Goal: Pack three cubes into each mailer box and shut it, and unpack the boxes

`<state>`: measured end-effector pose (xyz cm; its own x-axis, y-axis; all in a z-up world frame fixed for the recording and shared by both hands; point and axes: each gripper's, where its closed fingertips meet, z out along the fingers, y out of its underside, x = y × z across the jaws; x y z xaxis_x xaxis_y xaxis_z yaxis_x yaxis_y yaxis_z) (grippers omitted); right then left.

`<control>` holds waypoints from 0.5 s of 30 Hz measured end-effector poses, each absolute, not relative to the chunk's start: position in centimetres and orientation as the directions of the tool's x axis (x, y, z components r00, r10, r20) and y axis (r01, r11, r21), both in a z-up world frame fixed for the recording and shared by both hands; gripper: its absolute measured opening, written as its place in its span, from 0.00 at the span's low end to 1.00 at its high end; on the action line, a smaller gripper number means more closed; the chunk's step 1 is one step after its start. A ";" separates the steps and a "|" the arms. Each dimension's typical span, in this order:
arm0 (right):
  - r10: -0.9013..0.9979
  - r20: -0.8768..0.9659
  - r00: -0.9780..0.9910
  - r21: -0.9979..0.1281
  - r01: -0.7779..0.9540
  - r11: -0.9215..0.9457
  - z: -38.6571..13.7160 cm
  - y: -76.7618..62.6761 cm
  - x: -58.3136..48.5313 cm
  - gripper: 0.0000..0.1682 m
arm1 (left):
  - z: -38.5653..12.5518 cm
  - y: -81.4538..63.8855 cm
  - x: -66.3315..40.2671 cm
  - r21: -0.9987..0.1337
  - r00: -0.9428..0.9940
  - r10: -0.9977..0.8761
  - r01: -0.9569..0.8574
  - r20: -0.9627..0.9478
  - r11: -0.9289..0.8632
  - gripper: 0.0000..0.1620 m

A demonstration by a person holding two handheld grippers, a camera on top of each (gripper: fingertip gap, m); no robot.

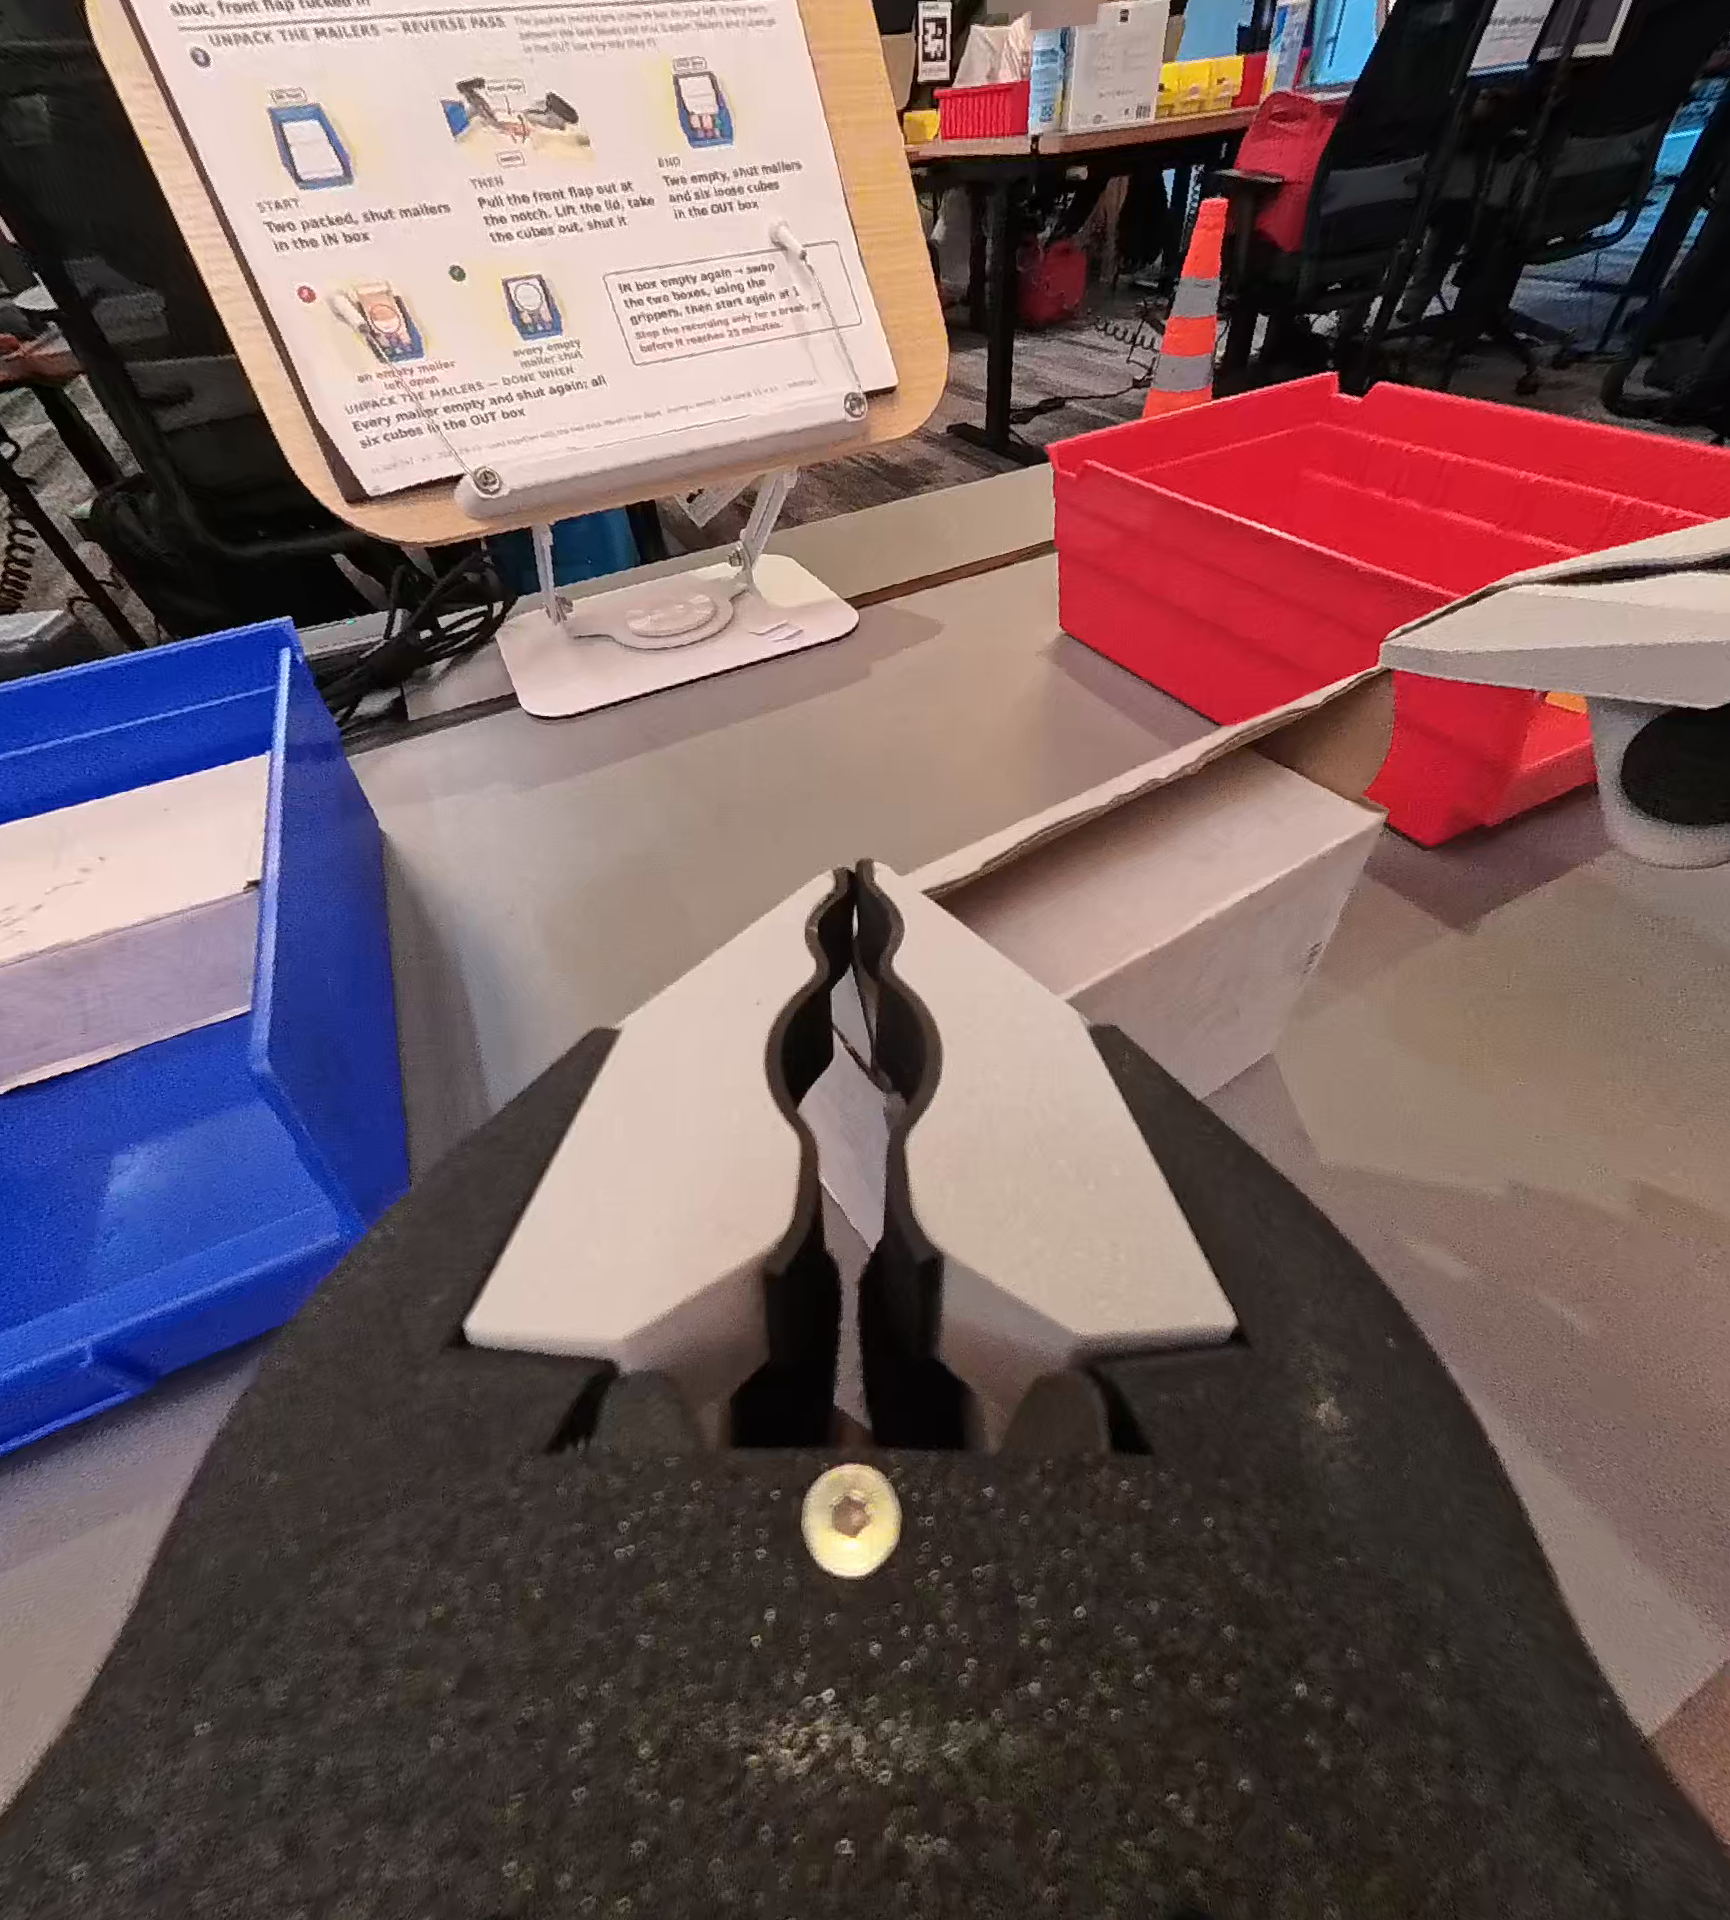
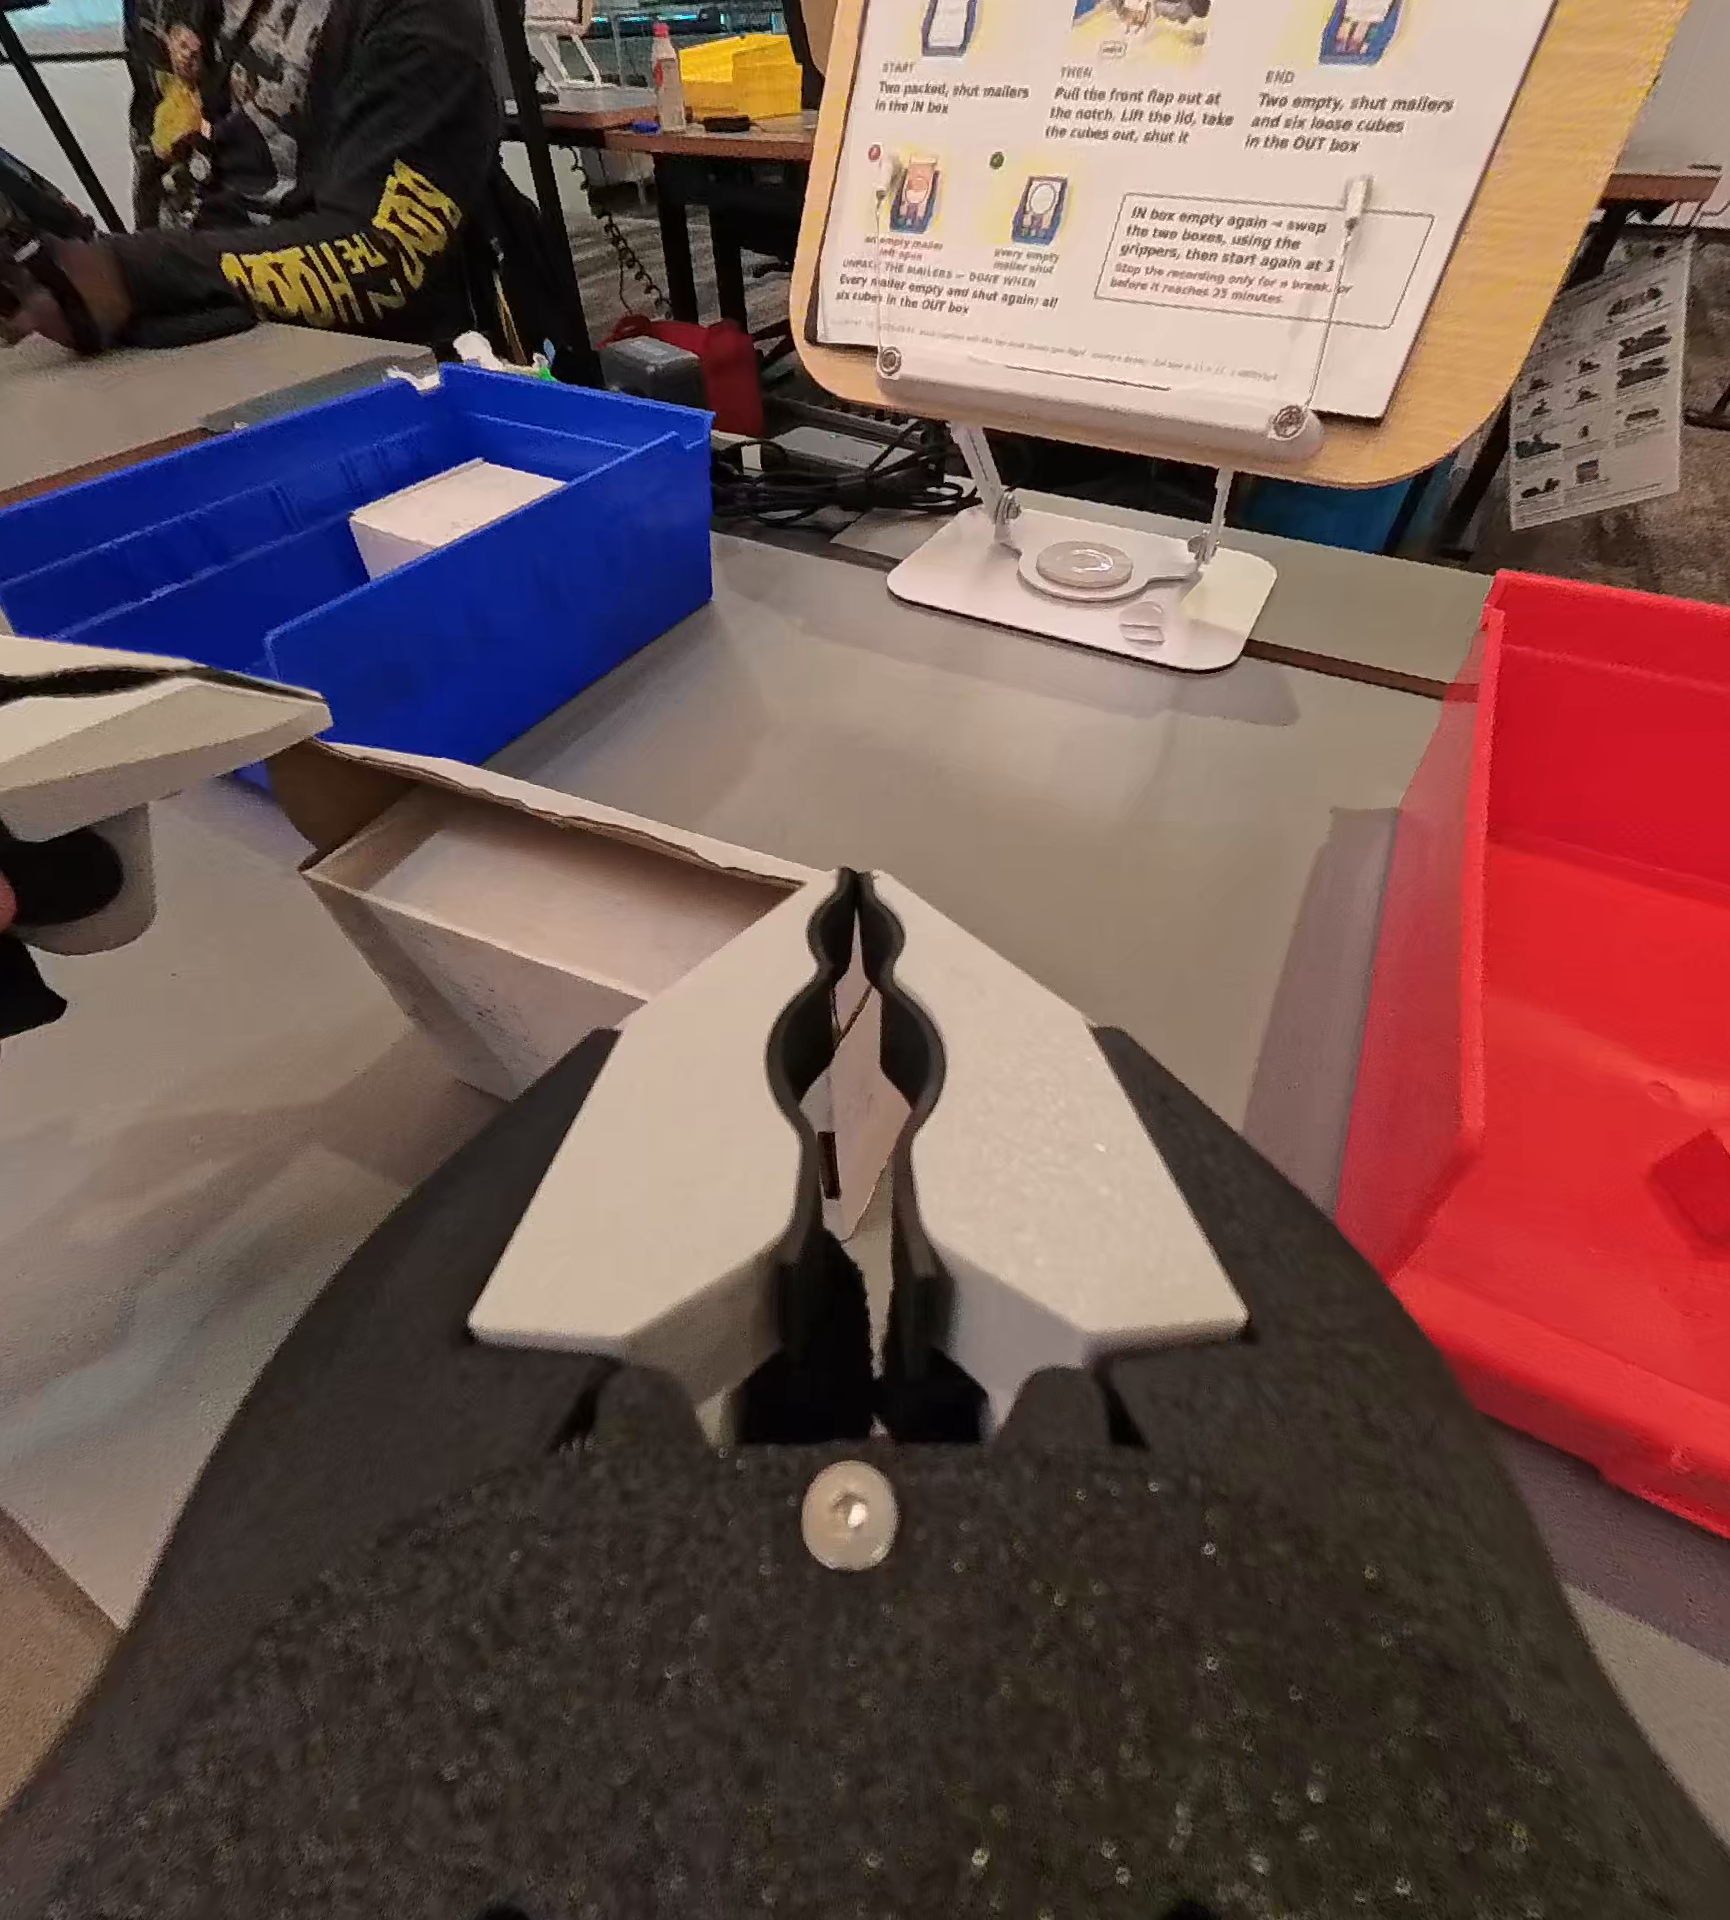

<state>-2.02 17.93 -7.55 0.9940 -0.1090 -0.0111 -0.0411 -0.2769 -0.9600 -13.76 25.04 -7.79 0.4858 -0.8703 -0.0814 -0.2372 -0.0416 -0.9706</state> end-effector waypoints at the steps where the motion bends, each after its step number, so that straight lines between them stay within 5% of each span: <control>1: -0.109 -0.009 0.994 -0.958 -0.040 -0.284 -7.6 17.9 -2.0 0.00 | -8.0 25.0 -13.7 -0.969 0.482 -0.872 -0.245 -0.083 -0.043 0.00; 15: -0.112 0.004 0.994 -0.939 -0.034 -0.342 -8.5 17.5 -2.1 0.00 | -8.6 24.3 -15.2 -0.962 0.494 -0.868 -0.258 -0.057 -0.084 0.00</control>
